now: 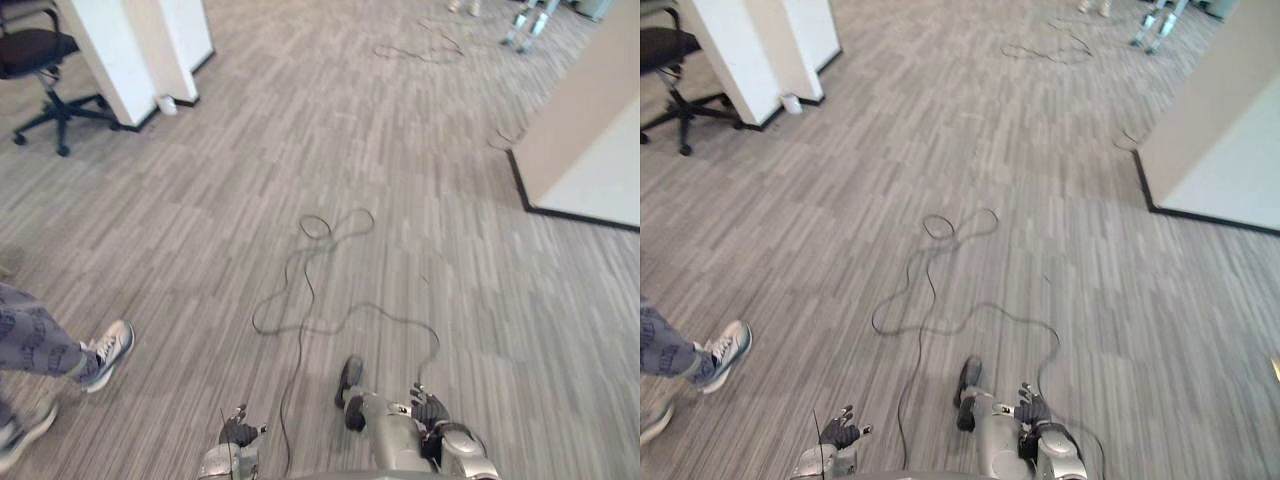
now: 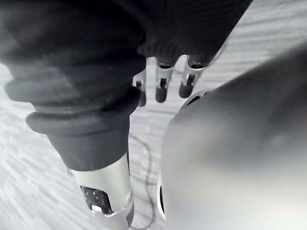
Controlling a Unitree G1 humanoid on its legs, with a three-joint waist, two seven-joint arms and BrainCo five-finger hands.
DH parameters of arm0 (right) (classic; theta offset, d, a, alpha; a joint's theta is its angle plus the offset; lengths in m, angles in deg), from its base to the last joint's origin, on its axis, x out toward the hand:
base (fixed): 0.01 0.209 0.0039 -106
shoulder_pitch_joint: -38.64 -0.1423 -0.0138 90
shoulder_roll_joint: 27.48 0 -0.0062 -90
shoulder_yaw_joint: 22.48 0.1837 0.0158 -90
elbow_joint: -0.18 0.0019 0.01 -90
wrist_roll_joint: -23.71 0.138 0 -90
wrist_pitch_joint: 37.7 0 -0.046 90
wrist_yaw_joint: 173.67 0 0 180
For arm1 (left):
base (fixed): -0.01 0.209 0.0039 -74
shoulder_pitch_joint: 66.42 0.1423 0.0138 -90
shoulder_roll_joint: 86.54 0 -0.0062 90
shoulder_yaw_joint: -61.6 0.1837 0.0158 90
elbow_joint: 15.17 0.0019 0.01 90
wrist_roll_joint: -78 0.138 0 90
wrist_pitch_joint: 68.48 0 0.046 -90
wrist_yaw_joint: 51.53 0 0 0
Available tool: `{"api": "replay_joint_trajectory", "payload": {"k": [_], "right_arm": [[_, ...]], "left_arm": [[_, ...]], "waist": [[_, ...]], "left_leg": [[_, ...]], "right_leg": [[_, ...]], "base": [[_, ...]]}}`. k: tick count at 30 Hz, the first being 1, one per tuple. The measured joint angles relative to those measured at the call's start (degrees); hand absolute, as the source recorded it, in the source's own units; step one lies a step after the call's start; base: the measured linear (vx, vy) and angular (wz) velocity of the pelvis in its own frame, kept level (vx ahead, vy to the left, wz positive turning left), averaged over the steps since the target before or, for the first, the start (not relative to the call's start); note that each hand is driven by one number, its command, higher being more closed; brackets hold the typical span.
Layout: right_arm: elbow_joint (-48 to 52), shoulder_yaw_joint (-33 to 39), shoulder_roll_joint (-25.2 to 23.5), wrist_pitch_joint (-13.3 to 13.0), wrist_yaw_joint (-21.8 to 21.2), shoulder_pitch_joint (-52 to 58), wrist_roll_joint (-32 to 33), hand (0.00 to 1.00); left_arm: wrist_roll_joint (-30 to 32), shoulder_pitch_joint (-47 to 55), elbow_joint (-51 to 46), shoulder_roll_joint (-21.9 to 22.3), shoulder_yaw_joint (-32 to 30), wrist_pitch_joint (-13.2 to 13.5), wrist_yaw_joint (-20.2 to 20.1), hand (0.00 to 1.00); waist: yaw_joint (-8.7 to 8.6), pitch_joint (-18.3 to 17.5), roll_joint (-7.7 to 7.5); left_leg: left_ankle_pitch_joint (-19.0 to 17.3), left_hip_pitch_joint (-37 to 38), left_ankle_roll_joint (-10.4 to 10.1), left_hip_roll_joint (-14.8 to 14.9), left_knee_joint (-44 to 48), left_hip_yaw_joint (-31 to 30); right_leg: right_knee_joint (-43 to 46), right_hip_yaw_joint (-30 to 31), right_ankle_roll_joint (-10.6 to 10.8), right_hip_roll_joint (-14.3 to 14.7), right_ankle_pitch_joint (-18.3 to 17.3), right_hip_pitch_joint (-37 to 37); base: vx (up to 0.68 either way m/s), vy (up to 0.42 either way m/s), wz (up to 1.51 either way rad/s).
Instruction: Organize washtable
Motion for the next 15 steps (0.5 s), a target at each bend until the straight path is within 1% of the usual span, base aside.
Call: {"api": "replay_joint_trajectory", "payload": {"k": [1,2,3,4,5,6,7,8,9,10,11,12,13,14,15], "right_arm": [[1.21,-0.13,1.14,0.1,-0.22,-0.12,-0.09,0.0],[2.02,-0.66,2.1,0.39,-0.12,-0.11,-0.13,0.0],[1.74,-0.66,2.07,0.68,0.03,-0.18,-0.12,0.0],[1.09,-0.51,1.33,1.29,0.28,-0.24,-0.04,0.0],[0.39,-0.51,0.8,1.37,0.28,-0.36,-0.03,0.0],[-0.93,-0.83,-0.25,1.51,0.32,-0.38,-0.02,0.0],[-1.48,-0.93,-0.75,1.58,0.32,-0.34,-0.03,0.0],[-2.06,-0.92,-1.03,1.6,0.33,-0.47,-0.03,0.0],[-2.83,-0.74,-1.17,1.63,0.37,-1.16,-0.04,0.0],[-3.23,-0.5,-1.05,1.61,0.4,-0.97,-0.1,0.0],[-3.26,-0.53,-0.21,1.53,0.42,-0.08,-0.1,0.0],[-3.23,-0.52,-0.05,1.52,0.46,0.04,-0.1,0.0],[-3.39,-0.55,-0.26,1.65,0.55,0.7,-0.1,0.0],[-3.5,-0.53,-0.92,1.57,0.51,1.66,-0.1,0.0],[-3.5,-0.52,-1.11,1.45,0.45,1.75,-0.17,0.0]], "left_arm": [[-0.08,0.35,0.08,1.35,-1.52,-0.02,-0.09,0.0],[-0.18,0.72,-0.25,3.21,-4.14,-0.03,-0.07,0.0],[-0.21,0.67,-0.49,3.3,-4.66,-0.02,-0.11,0.0],[-0.23,0.29,-1.51,2.7,-5.4,0.03,-0.17,0.0],[-0.22,0.34,-2.14,2.24,-5.47,0.09,-0.16,0.0],[-0.36,0.46,-3.57,1.01,-5.44,0.7,-0.17,0.0],[-0.52,0.42,-4.77,0.59,-5.58,0.85,-0.18,0.0],[-0.71,0.42,-5.69,0.42,-5.69,1.08,-0.16,0.0],[-0.9,0.33,-6.49,0.57,-5.99,1.44,-0.23,0.0],[-0.88,0.2,-6.58,1.01,-6.09,1.63,-0.12,0.0],[-0.91,0.49,-6.54,1.85,-6.05,1.68,-0.07,0.0],[-0.95,0.56,-6.47,1.93,-6.02,1.68,-0.08,0.0],[-1.35,0.54,-6.42,1.92,-6.04,1.71,-0.1,0.0],[-1.45,0.57,-6.41,1.57,-6.23,1.81,-0.07,0.0],[-1.54,0.59,-6.37,1.2,-6.45,1.82,-0.12,0.0]], "waist": [[0.18,1.35,3.96],[0.81,1.77,6.08],[1.06,1.87,6.2],[1.47,2.72,4.86],[1.98,3.02,3.88],[2.65,2.94,1.57],[3.51,2.91,0.59],[3.87,3.13,-0.12],[4.46,3.27,-0.09],[4.97,3.33,0.01],[5.74,2.81,1.7],[5.82,2.66,1.93],[6.64,1.92,1.52],[6.43,0.44,-0.12],[6.45,0.01,-0.69]], "left_leg": [[7.31,-5.02,-3.37,4.44,14.74,0.13],[18.87,-10.53,-4.51,8.76,27.46,1.36],[17.5,-13.39,-3.82,10.33,33.08,2.5],[12.98,-18.57,-2.09,12.14,39.57,4.45],[10.9,-20.88,-1.52,12.15,40.14,5.32],[7.95,-25.8,-1.14,11.34,37.21,7.0],[6.19,-29.42,0.0,10.17,31.01,7.84],[5.4,-31.83,0.44,9.18,24.3,7.96],[5.73,-34.8,0.24,6.89,11.56,7.07],[7.22,-35.79,-1.25,5.49,0.81,5.88],[10.83,-36.45,-2.22,5.22,-13.45,4.57],[11.93,-36.89,-1.87,5.31,-13.91,4.16],[17.12,-37.24,0.02,4.13,-9.41,3.38],[17.28,-38.36,0.98,2.16,-4.93,2.66],[16.47,-38.75,2.31,1.89,-2.88,2.65]], "right_leg": [[0.22,-1.08,-0.79,3.05,-2.11,3.86],[-1.49,0.13,-1.36,6.2,-4.55,8.1],[-2.31,0.99,-1.51,7.14,-5.72,10.2],[-4.52,2.51,-1.42,7.64,-7.47,15.27],[-6.29,3.5,-1.32,7.63,-7.9,18.16],[-9.9,5.67,-0.74,7.09,-8.61,23.0],[-11.73,7.29,0.32,6.53,-8.55,26.04],[-12.98,8.82,1.21,5.99,-9.18,28.12],[-14.87,10.57,2.47,4.95,-10.43,31.04],[-16.31,11.73,3.47,4.44,-11.4,33.13],[-18.99,14.05,5.14,4.22,-13.54,37.1],[-19.24,14.51,5.58,4.24,-14.19,37.94],[-18.72,15.59,6.65,2.82,-17.06,40.52],[-13.96,15.76,7.69,0.47,-19.73,39.64],[-9.65,15.77,8.85,-0.72,-20.75,38.1]], "base": [[0.96,-0.069,-0.07],[0.77,-0.024,-0.3],[0.92,-0.041,-0.47],[0.59,-0.037,-0.34],[0.72,-0.057,-0.5],[0.71,-0.038,-0.62],[0.71,-0.018,-0.79],[0.71,0.049,-0.86],[0.69,0.126,-0.86],[0.82,0.222,-1.08],[0.67,0.249,-0.83],[0.7,0.339,-0.76],[0.75,0.364,-0.35],[0.78,0.366,-0.33],[0.81,0.335,-0.21]]}}
